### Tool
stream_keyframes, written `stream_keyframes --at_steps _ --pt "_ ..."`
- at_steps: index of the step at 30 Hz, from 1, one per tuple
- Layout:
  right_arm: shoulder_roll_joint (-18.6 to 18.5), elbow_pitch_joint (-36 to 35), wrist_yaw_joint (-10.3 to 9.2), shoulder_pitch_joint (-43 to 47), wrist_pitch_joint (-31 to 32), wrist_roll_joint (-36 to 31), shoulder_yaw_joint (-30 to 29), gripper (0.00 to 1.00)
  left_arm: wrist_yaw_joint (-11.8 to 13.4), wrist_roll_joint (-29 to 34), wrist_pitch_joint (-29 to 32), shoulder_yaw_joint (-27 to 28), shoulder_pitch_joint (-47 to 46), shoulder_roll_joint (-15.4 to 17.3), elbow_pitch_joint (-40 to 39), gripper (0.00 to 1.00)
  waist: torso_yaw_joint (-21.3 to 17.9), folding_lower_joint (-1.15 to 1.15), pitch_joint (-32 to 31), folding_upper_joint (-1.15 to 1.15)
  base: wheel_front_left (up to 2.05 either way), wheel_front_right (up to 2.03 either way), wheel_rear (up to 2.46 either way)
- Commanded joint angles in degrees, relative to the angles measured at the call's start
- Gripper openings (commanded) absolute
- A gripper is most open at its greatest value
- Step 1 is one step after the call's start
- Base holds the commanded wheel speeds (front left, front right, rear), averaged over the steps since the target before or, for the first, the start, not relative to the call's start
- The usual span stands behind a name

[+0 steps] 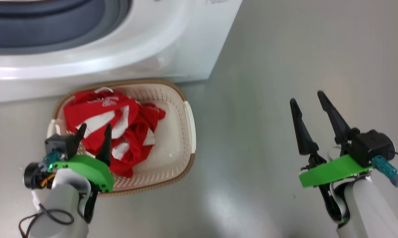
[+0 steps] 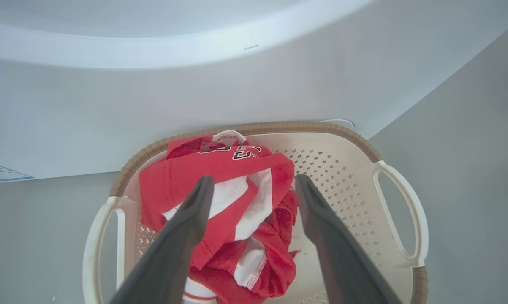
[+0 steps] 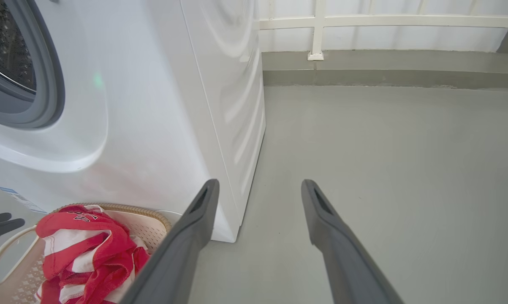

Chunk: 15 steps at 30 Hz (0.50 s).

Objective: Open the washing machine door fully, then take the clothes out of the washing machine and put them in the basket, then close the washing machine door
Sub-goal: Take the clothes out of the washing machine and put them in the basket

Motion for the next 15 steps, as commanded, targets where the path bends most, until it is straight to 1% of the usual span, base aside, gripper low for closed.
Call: stream_keyframes --at_steps 1,9,15 --pt "-0.05 -0.86 0.26 2.13 -0.37 -0.74 0.82 1.0 -0.32 0.67 -0.32 2.19 2.78 1.46 -2.02 1.0 0.63 0.0 -4.27 0.0 0.0 0.0 0.0" --pt "-0.05 0.14 0.26 5.61 -0.37 -1.78 0.11 1.0 -0.32 2.94 -0.32 6.28 9.38 0.94 -10.09 1.0 1.32 0.0 -11.36 0.0 0.0 0.0 0.0" --pt "-0.05 0.77 0.26 8.14 -0.37 -2.16 -0.82 1.0 -0.32 3.58 -0.32 8.36 14.06 0.64 -15.62 1.0 1.84 0.0 -15.81 0.0 0.0 0.0 0.0"
